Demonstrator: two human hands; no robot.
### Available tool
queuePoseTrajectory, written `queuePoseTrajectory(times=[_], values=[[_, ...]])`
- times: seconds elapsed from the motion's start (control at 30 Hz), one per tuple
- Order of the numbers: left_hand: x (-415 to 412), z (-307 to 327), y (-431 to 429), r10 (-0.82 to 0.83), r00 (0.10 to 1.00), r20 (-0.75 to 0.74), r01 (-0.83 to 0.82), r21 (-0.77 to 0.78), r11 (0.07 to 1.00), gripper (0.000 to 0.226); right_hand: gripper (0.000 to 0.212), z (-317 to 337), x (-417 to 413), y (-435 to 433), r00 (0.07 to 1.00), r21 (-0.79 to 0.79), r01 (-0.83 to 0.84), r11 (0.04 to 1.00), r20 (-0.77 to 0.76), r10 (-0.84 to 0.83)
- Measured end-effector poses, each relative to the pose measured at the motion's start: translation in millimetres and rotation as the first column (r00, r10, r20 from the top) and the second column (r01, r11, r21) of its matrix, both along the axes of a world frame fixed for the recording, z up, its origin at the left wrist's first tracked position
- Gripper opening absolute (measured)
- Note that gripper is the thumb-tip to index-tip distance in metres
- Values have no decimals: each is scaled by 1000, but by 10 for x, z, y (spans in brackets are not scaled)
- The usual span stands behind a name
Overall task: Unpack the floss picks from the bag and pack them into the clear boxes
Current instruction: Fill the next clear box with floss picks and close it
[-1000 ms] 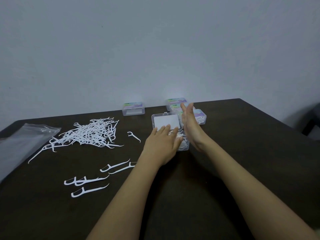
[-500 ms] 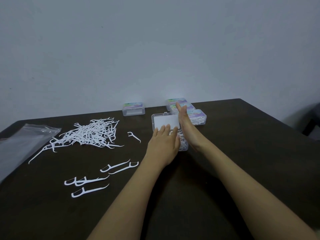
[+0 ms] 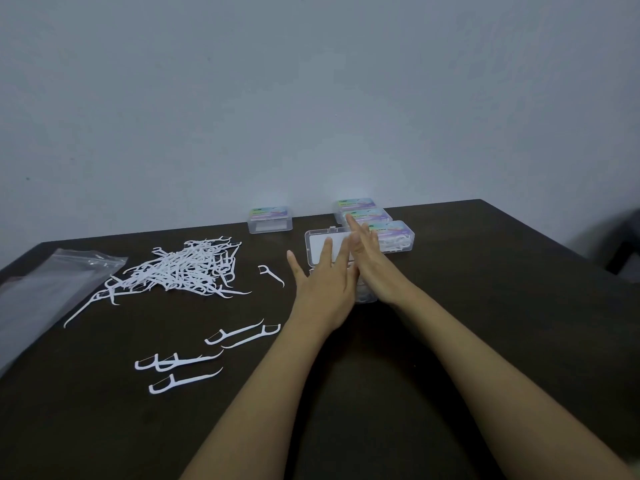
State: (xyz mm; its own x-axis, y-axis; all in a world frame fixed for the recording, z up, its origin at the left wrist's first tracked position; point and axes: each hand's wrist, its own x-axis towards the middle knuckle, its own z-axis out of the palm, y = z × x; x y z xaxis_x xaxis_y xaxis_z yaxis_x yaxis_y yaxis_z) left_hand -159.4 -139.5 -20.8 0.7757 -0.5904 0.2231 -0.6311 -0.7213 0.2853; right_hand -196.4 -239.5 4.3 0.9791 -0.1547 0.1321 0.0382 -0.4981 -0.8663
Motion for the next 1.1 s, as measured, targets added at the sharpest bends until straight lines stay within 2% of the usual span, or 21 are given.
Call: queuePoseTrajectory(times=[0.07,0.1,0.2,0.23,0.4,0.5,0.63,0.77,0.87,0.93,1.0,1.1], values=[[-34,32,24,-4,1000,-23,2,-63,998,51,63,-29,-10,12,1000,-13,-7,1000,-13,6],[-46,53,44,-8,1000,-25,5,-103,995,50,70,-34,-14,27,1000,-28,-16,999,-18,15],[-45,90,107,-9,1000,-5,8,-184,983,47,112,-67,-2,9,999,-81,4,997,44,0],[-31,90,129,-2,1000,-1,2,-194,981,46,116,-57,-11,-4,997,-94,23,995,73,-16],[-25,92,399,95,993,65,-77,-231,970,43,70,-71,-83,70,964,-286,116,951,262,-38],[-50,107,709,156,983,93,-112,-363,925,39,72,-116,-112,230,933,-478,67,876,342,115],[-108,58,1206,323,944,67,-268,-416,869,35,71,-186,-174,533,899,-641,-132,756,244,363],[-181,13,1556,511,859,28,-451,-428,783,33,57,-250,-265,746,888,-673,-248,697,130,441],[-254,5,1725,544,839,10,-503,-371,781,34,49,-300,-282,862,884,-711,-241,660,119,452],[-304,-9,1833,578,815,-25,-556,-311,771,34,44,-304,-272,898,900,-707,-224,670,114,421],[-336,-30,1942,584,802,-121,-592,-280,756,34,40,-287,-256,942,923,-679,-212,703,98,373],[-400,-50,2082,470,845,-257,-534,-337,776,39,34,-293,-248,1041,935,-669,-216,711,69,348]])
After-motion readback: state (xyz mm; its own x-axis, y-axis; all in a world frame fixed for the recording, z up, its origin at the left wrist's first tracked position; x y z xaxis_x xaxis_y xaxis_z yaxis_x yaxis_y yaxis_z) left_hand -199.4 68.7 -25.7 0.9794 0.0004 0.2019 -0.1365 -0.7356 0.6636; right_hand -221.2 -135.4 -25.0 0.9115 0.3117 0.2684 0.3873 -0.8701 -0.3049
